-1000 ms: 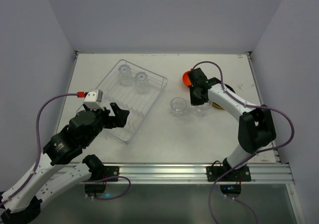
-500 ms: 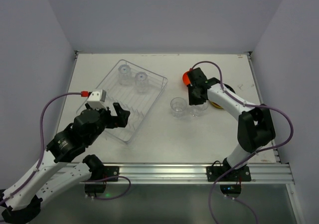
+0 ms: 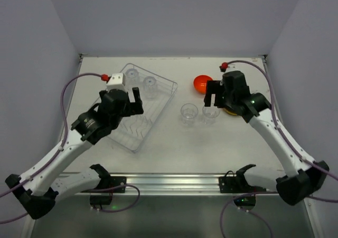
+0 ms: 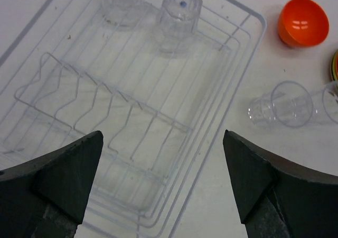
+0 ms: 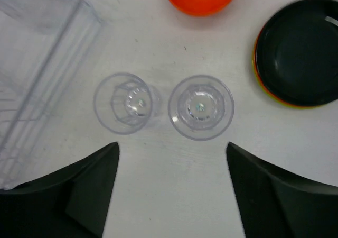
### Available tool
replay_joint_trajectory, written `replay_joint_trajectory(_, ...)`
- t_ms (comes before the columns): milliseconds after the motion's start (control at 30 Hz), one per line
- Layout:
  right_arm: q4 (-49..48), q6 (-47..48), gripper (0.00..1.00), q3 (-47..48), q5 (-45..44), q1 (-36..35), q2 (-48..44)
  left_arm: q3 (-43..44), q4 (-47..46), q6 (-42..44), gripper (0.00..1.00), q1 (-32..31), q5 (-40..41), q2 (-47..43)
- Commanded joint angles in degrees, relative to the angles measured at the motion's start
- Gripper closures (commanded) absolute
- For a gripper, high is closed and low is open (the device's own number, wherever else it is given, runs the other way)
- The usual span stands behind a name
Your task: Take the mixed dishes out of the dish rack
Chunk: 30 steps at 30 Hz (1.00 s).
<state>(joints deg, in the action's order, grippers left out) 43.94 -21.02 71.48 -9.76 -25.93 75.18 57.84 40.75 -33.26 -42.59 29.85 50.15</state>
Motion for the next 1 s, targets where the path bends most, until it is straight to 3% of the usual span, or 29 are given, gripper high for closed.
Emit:
replay_joint_trajectory(0, -4.0, 0.2, 0.10, -2.4, 1.0, -0.3, -13.8, 8.9, -3.9, 2.5, 0.00, 6.4, 0.2, 11.7)
replay_joint_trajectory(33, -6.4, 0.4, 0.01, -4.3, 3.0, -0.3, -20.3, 11.5, -5.4, 3.9, 0.00, 11.7, -5.8, 16.1)
replay_joint_trajectory(100, -15.7, 0.6, 0.01, -11.8, 9.4, -0.3, -26.8, 13.9, -9.2, 4.8, 0.00, 17.9, -9.9, 20.1)
replay_joint_trajectory(200, -22.5, -0.8, 0.01, -19.3, 14.1, -0.3, -36.3, 21.8, -10.4, 5.7, 0.00, 21.6, -14.8, 30.2)
replay_joint_trajectory(333, -23.0, -2.2, 0.01, -23.0, 17.7, -0.3, -39.7, 37.0, -3.2, 3.6, 0.00, 24.8, -12.7, 48.6)
replay_joint_trajectory(533, -23.5, -2.3, 0.01, -25.7, 19.7, -0.3, -39.8, 51.5, 1.3, 1.6, 0.00, 25.5, -9.0, 63.5)
replay_joint_trajectory(633, -23.1, -2.1, 0.01, -25.3, 19.8, -0.3, -40.5, 55.9, 4.8, 0.3, 0.00, 26.2, -7.1, 68.7)
replay_joint_trajectory(967, -23.6, -2.0, 0.01, -26.3, 20.6, -0.3, -43.1, 54.5, 0.9, -0.3, 0.00, 27.0, -5.3, 73.0)
